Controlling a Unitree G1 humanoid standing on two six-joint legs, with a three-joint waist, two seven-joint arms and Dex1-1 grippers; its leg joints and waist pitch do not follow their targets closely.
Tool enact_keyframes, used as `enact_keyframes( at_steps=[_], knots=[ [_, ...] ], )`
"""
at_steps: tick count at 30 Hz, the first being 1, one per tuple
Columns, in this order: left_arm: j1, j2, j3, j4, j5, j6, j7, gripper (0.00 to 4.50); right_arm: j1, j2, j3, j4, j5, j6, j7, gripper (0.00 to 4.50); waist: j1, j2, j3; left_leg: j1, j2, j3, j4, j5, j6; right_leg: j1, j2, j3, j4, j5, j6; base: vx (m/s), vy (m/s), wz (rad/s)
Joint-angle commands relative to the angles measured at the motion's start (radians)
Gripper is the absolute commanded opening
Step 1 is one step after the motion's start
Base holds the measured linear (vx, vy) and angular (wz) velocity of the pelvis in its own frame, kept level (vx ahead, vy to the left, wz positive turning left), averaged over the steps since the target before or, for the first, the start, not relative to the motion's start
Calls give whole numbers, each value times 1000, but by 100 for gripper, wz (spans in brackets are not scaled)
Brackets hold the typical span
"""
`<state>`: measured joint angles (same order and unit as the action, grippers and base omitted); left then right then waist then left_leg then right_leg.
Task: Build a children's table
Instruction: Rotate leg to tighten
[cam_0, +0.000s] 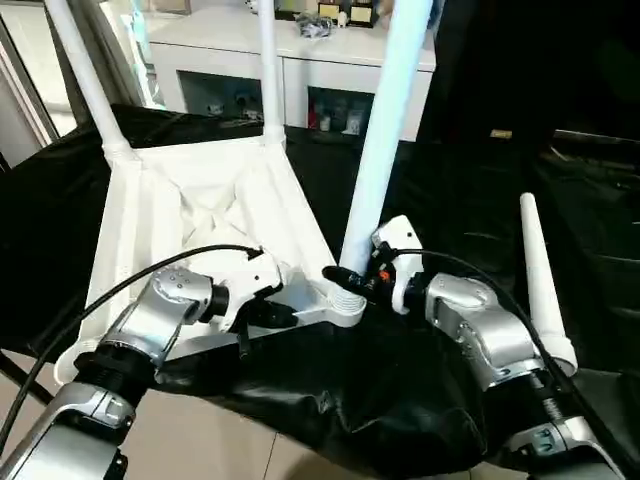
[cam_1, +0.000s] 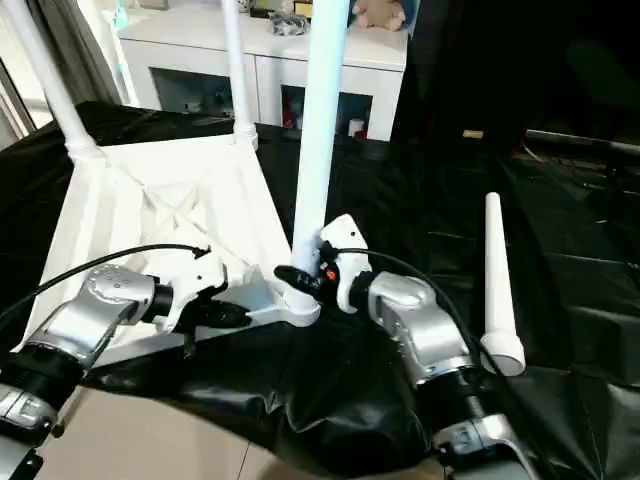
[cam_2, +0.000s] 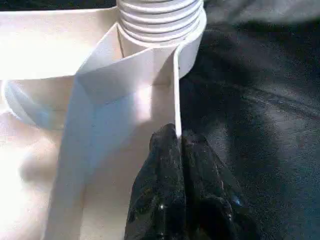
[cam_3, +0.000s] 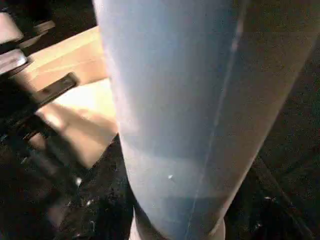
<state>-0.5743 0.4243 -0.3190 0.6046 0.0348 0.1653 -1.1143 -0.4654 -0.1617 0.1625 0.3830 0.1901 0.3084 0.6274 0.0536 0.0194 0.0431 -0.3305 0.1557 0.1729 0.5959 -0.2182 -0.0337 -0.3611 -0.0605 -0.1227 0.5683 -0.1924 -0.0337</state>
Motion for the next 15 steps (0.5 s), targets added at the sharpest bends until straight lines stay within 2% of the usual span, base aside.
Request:
enact_keyframes(
  at_steps=[1,2,3,4,5,6,7,8,9,10,11,12,13,14,15],
  knots=[
    [-14,-44,-1,37,32,70,98,0,43,25,-38,166,-53,37,-166,185,-20,15,-12,43,81,-68,-86,-590,-51,-23,-125,37,-149,-802,18,0,0,0],
    [-16,-81,7,39,28,101,145,0,35,47,-55,183,-52,31,-217,185,-31,23,-9,45,88,-75,-93,-647,-62,-16,-118,14,-151,-771,22,0,0,0],
    [-17,-91,10,40,27,110,159,0,33,52,-59,188,-52,30,-230,185,-36,44,-2,43,108,-81,-125,-775,-79,1,-92,-15,-131,-677,18,-83,34,0],
    [-21,-118,18,44,24,130,194,0,28,65,-67,199,-52,26,-258,185,-8,54,-4,-77,156,-83,-243,-933,-98,110,-57,18,116,-361,-24,-105,13,18],
    [-24,-138,24,49,23,144,220,0,23,74,-73,208,-52,23,-278,185,14,49,-5,-87,145,-50,-251,-937,-90,95,-42,23,124,-222,-27,-105,13,18],
    [-31,-169,31,58,23,166,265,0,16,88,-78,221,-52,21,-301,185,33,33,-10,-16,90,18,-245,-857,-104,19,-30,55,115,-281,-53,14,-58,31],
    [-40,-205,38,70,23,192,312,0,6,103,-86,237,-52,20,-329,185,8,-27,-25,31,68,-4,-160,-727,-110,-13,-75,102,32,-547,-29,40,-97,0],
    [-49,-235,36,80,27,209,344,0,-5,115,-89,256,-53,21,-350,185,30,-38,-26,-9,12,-73,65,-71,5,-9,-221,185,-123,-954,-43,40,-97,0],
    [-49,-235,36,80,27,209,344,0,-5,115,-89,256,-53,21,-350,185,40,-25,-34,-66,22,-92,50,-7,4,48,-225,179,-91,-861,-48,48,-15,-44],
    [-68,-297,23,96,44,245,403,0,-35,141,-103,307,-55,20,-402,185,53,-28,-50,-88,37,-88,-9,50,-20,82,-178,144,-54,-656,-54,0,0,0],
    [-80,-334,14,103,54,263,430,0,-56,159,-116,344,-52,21,-428,185,40,-15,-39,-36,63,-80,-73,19,-39,12,-78,104,-19,-328,-87,0,0,0],
    [-82,-339,13,104,56,265,434,0,-59,162,-118,349,-51,21,-431,185,32,2,-44,7,86,-77,-82,-145,-53,0,-90,113,-12,-212,-151,-46,5,28],
    [-95,-370,8,113,62,278,456,0,-78,176,-134,381,-47,23,-458,185,20,-9,-30,1,77,-63,-89,-240,-43,5,-93,122,-28,-246,-172,-30,-20,19],
    [-113,-394,8,127,66,288,478,0,-94,184,-146,406,-46,30,-485,185,18,-8,-39,1,67,-48,-96,-304,-38,22,-102,125,-43,-339,-183,-30,-20,19],
    [-120,-401,10,133,68,290,491,0,-99,186,-151,414,-48,31,-493,185,18,-4,-35,-4,70,-50,-101,-305,-41,22,-103,125,-46,-369,-172,0,0,0]
  ],
)
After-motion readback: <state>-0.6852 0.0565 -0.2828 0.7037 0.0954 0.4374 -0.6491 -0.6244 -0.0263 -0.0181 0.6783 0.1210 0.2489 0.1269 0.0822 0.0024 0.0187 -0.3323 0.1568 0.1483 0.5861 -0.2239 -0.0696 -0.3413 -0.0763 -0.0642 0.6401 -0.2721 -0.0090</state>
